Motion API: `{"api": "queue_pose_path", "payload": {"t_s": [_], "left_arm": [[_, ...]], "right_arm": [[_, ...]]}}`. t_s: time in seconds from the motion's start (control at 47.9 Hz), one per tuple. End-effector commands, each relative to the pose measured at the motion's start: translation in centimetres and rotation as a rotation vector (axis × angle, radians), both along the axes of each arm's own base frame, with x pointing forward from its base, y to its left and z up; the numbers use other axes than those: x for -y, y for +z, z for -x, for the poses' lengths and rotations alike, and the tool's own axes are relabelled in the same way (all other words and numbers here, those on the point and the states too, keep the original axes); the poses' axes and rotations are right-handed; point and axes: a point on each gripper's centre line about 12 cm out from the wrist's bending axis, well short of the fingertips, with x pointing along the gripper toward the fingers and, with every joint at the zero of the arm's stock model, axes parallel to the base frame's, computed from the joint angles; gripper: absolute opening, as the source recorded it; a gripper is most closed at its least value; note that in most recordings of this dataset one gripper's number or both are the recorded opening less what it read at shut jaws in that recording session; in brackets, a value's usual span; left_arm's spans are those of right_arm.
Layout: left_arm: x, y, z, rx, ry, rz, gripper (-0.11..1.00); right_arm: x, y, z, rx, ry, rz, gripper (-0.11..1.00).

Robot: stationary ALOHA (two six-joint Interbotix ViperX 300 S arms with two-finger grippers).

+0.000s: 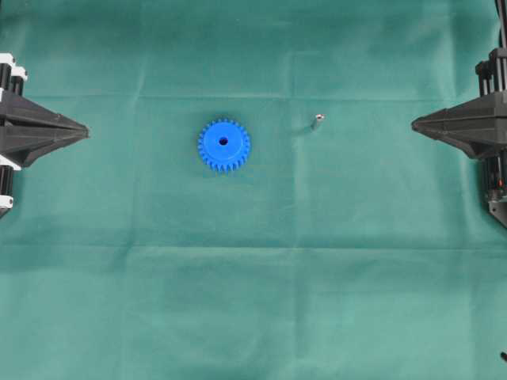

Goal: Insert the shaft placed at a random location into the center hole of the medium gear at another random location.
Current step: 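Move the right gripper left and lower it over the silver shaft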

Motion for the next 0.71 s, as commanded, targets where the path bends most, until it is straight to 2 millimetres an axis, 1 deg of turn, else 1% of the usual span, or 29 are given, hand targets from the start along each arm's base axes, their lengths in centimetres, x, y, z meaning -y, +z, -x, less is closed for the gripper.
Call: {"api": "queue_pose_path", "payload": {"t_s": [0.0, 0.271, 0.376, 0.439, 0.522, 0.564, 0.606, 0.689], "left_arm": [[0.0, 1.1, -0.4, 0.025, 0.0, -0.001, 0.0], [-0.1, 1.0, -0.4, 0.021, 0.002, -0.001, 0.0], [-0.1, 0.9, -0.4, 0.018, 0.005, 0.002, 0.0], [-0.2, 0.9, -0.4, 0.018, 0.006, 0.002, 0.0], [-0.2, 0.9, -0.4, 0.018, 0.009, 0.0, 0.0], [-0.2, 0.9, -0.4, 0.018, 0.009, 0.002, 0.0], [-0.2, 0.8, -0.4, 0.017, 0.011, 0.0, 0.0], [-0.2, 0.8, -0.4, 0.015, 0.011, 0.002, 0.0]], "right_arm": [[0.4, -0.2, -0.4, -0.018, -0.019, -0.006, 0.01], [2.9, -3.4, -2.5, -0.123, -0.128, -0.031, 0.01], [4.0, -5.3, -3.5, -0.186, -0.171, -0.037, 0.01], [4.6, -6.3, -4.1, -0.226, -0.188, -0.041, 0.05], [5.3, -7.9, -5.0, -0.277, -0.209, -0.05, 0.21], [5.7, -8.9, -5.4, -0.305, -0.222, -0.055, 0.33], [5.8, -9.7, -5.8, -0.323, -0.225, -0.058, 0.47], [6.0, -11.3, -6.4, -0.348, -0.225, -0.055, 0.71]]}}
